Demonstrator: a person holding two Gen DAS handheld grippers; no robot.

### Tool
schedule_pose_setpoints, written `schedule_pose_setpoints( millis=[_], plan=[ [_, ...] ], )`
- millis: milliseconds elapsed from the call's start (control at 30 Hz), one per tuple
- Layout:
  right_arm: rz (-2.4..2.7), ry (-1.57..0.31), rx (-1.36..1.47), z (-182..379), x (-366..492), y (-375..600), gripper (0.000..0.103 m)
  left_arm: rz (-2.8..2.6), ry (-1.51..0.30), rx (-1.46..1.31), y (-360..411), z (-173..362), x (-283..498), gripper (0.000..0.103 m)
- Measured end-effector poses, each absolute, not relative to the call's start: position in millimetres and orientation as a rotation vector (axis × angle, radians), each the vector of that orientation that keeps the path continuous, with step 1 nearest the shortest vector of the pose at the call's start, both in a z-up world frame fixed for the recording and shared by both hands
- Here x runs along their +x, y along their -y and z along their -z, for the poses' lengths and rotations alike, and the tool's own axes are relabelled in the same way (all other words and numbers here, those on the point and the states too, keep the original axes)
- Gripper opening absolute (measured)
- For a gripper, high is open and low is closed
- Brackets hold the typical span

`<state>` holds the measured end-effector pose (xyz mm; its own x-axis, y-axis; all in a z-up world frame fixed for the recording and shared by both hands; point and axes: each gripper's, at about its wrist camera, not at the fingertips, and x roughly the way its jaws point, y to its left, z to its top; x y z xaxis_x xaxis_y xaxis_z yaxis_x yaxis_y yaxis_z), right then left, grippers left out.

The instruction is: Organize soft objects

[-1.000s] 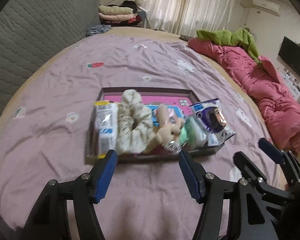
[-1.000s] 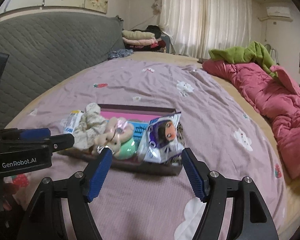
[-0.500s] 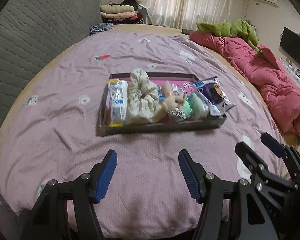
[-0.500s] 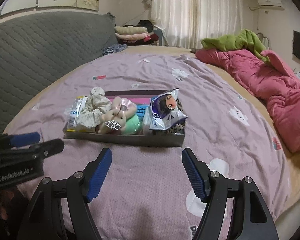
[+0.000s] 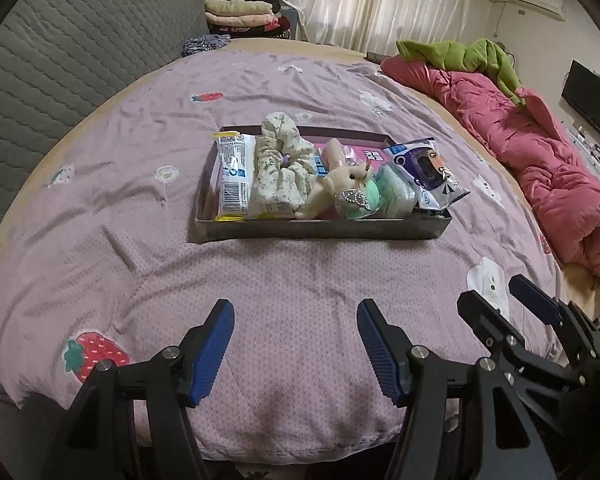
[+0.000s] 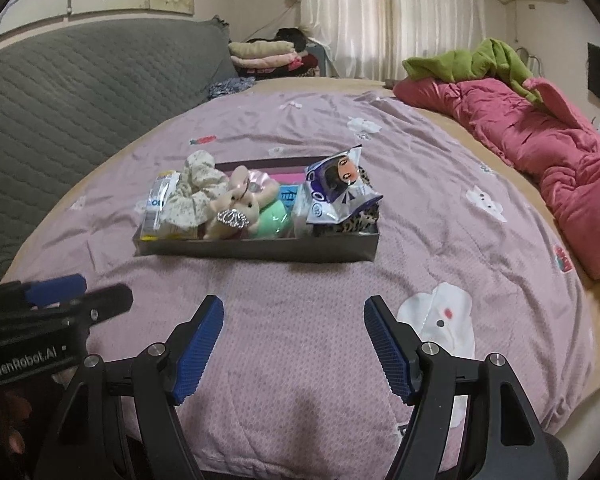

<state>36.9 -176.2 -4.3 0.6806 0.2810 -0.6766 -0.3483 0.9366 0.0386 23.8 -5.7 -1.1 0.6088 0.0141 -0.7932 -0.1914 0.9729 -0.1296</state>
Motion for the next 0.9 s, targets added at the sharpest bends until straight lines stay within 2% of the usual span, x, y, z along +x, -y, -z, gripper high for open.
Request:
schedule_pose_setpoints(
  millis=[900],
  plan=[
    [-0.389,-0.769,-0.123,14.0,40.0,167.1,0.074,-0.134,-0.967,-0.208,5.2,17.4,32.8,0.063]
  ],
)
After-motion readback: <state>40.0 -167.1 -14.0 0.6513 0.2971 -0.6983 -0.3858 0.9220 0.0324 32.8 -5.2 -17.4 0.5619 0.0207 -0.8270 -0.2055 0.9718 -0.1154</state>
